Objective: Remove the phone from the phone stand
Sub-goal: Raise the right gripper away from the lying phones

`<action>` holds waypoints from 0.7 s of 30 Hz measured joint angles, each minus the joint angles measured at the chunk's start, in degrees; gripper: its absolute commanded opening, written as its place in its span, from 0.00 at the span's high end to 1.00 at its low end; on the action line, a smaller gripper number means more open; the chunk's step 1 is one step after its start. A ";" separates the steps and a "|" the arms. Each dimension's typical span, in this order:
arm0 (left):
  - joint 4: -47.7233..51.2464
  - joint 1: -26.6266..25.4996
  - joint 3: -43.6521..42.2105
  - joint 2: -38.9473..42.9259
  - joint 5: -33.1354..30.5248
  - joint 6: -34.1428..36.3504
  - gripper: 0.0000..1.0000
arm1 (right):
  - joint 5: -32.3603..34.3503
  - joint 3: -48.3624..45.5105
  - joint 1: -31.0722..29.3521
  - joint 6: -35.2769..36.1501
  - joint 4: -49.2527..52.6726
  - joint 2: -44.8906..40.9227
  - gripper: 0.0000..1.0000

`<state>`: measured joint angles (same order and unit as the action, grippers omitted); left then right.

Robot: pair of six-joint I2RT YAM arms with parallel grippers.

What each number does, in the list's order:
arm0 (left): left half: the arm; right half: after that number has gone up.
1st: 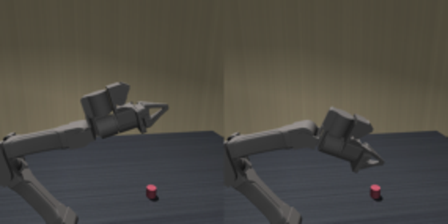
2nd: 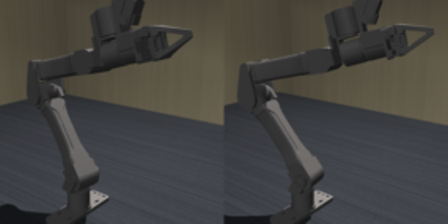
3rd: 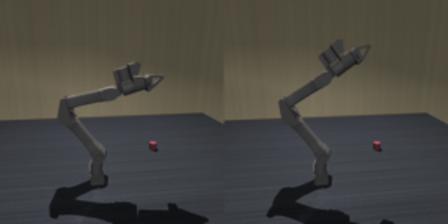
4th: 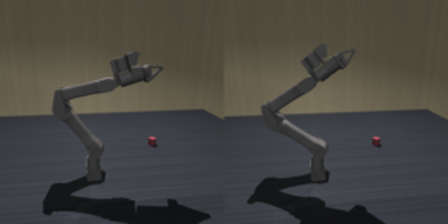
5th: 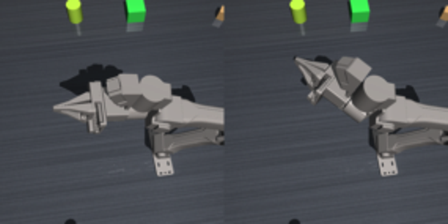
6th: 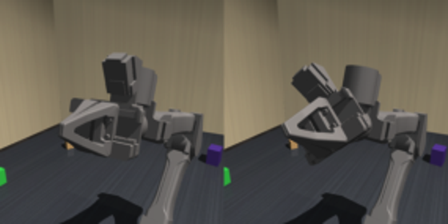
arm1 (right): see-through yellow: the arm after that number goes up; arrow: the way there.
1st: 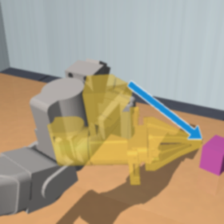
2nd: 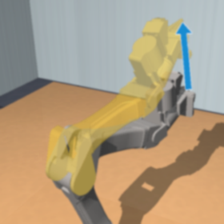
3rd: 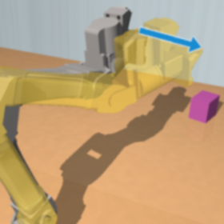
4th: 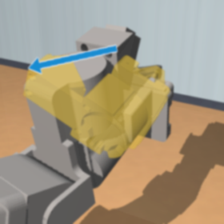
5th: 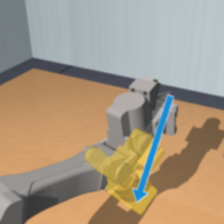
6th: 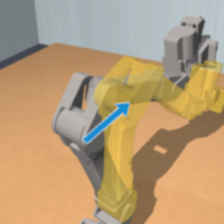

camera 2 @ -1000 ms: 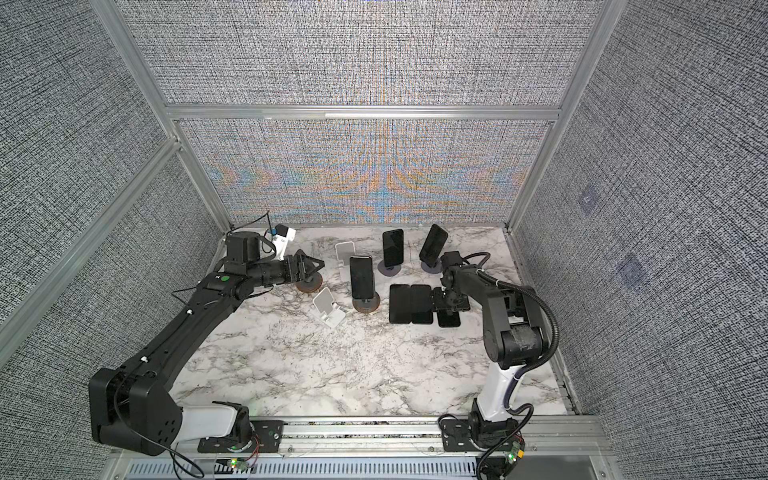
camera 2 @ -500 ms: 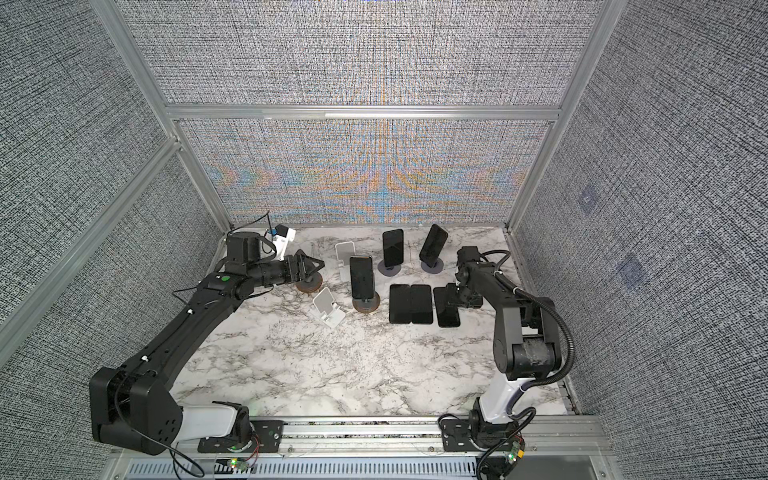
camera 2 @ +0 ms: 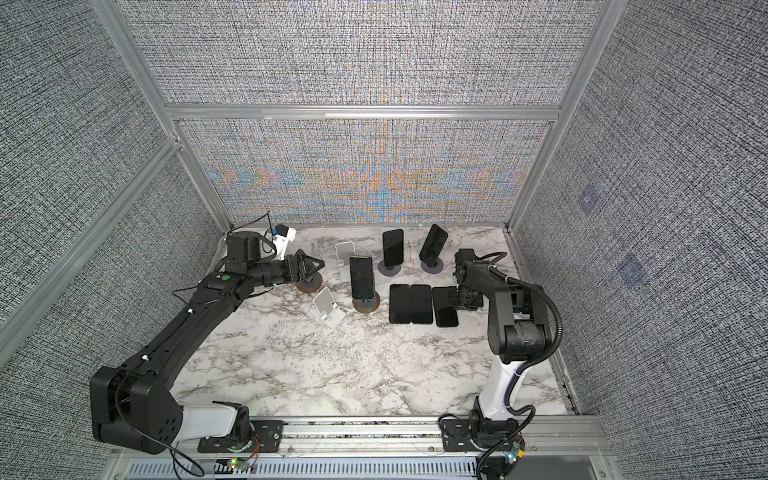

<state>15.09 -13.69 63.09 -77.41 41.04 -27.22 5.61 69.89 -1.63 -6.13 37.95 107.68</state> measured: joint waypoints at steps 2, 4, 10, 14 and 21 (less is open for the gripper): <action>0.02 0.00 0.02 0.00 0.02 0.04 0.30 | -0.66 0.00 -0.24 -0.22 0.00 -0.07 0.67; 0.02 0.00 0.02 0.00 0.02 0.07 0.30 | -1.42 -0.02 -0.20 -0.46 0.02 -0.37 0.66; 0.55 -0.04 0.39 -0.11 0.00 0.79 0.29 | -1.92 -0.02 0.96 -0.61 0.85 -2.78 0.56; 2.19 -0.24 1.42 -0.72 -0.24 2.95 0.29 | -1.16 -1.60 2.73 -0.61 1.14 -8.00 0.47; 2.12 -4.33 5.53 -5.46 -2.08 9.25 0.29 | -16.94 -10.08 2.29 -2.43 -2.40 -19.89 0.41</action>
<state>17.21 -18.02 68.62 -82.87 38.96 -17.98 -11.33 59.81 0.67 -8.56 35.55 87.79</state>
